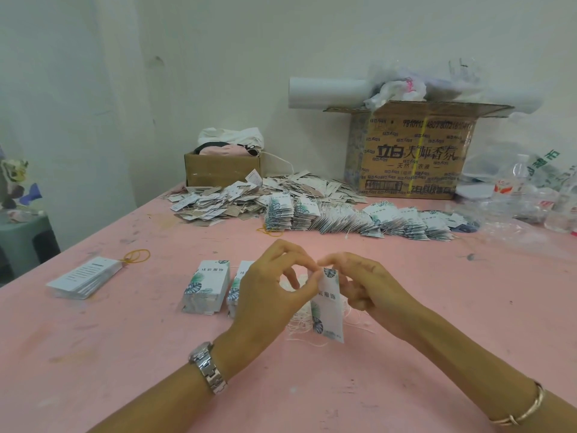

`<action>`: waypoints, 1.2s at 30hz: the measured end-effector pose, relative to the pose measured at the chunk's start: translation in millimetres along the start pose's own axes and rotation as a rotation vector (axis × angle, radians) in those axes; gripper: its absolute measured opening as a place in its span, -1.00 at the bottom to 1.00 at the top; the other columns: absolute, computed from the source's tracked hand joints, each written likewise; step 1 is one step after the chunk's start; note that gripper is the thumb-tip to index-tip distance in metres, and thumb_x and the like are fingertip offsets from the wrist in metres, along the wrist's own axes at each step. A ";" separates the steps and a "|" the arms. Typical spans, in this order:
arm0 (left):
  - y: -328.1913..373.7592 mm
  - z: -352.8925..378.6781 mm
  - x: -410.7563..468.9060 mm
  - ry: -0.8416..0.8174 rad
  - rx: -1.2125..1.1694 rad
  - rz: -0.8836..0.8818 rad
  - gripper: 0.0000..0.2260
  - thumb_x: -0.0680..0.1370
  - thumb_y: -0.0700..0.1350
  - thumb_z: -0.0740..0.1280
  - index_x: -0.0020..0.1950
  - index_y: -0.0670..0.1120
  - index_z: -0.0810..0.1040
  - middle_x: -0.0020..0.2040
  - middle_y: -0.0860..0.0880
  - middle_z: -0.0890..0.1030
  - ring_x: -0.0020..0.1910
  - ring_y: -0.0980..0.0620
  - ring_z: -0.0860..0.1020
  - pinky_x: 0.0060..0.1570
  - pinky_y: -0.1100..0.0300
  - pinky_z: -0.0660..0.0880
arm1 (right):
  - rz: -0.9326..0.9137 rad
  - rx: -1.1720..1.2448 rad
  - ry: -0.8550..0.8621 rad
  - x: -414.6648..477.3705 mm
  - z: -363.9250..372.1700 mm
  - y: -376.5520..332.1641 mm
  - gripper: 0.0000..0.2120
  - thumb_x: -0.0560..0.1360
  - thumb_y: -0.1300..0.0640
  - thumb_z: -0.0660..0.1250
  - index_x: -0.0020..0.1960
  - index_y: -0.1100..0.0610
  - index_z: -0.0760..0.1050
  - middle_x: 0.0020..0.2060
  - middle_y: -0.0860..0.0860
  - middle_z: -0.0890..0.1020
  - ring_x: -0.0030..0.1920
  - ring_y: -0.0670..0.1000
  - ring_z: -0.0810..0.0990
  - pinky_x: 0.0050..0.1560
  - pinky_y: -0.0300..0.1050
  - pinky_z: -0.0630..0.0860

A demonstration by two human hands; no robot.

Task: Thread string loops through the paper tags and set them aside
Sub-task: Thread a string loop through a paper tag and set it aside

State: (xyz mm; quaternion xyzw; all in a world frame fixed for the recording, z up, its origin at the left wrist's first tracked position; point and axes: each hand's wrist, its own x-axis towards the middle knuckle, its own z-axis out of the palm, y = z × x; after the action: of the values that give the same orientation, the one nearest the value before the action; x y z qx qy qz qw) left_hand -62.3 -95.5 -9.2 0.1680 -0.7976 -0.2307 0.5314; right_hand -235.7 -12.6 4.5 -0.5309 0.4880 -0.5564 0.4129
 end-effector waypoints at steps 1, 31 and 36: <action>0.0 0.0 -0.1 0.000 0.014 -0.031 -0.95 0.43 0.01 0.47 -0.15 0.09 0.63 -0.03 0.16 0.55 -0.31 0.07 0.56 -0.36 0.35 0.32 | 0.019 0.012 -0.004 0.1 0.5 -0.7 -0.64 0.56 -0.23 0.22 0.18 -0.04 0.59 -0.26 0.02 0.42 -0.45 -0.11 0.15 -0.49 -0.32 0.14; -86.0 -108.4 45.0 -0.358 0.953 -0.830 -0.29 0.39 0.44 0.33 0.12 -0.20 0.62 0.06 -0.17 0.66 0.04 -0.17 0.62 0.03 0.09 0.52 | 0.051 -0.042 0.139 4.7 5.2 8.4 -0.89 0.38 0.02 0.46 -0.29 0.00 0.61 -0.46 -0.04 0.51 -0.47 -0.12 0.37 -0.52 -0.35 0.17; -85.9 -114.9 45.2 -0.348 0.932 -0.893 -0.36 0.41 0.40 0.36 0.11 -0.16 0.62 -0.02 -0.12 0.66 -0.03 -0.12 0.62 -0.13 0.17 0.45 | 0.061 -0.039 0.139 4.2 5.5 8.5 -0.90 0.38 0.03 0.48 -0.29 0.00 0.62 -0.46 -0.04 0.51 -0.48 -0.13 0.36 -0.53 -0.36 0.17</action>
State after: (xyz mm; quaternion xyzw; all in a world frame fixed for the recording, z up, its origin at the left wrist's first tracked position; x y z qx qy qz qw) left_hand 28.8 -212.4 16.4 0.6543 -0.7419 -0.0835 0.1203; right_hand -231.2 -18.9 -3.3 -0.4839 0.5423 -0.5692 0.3845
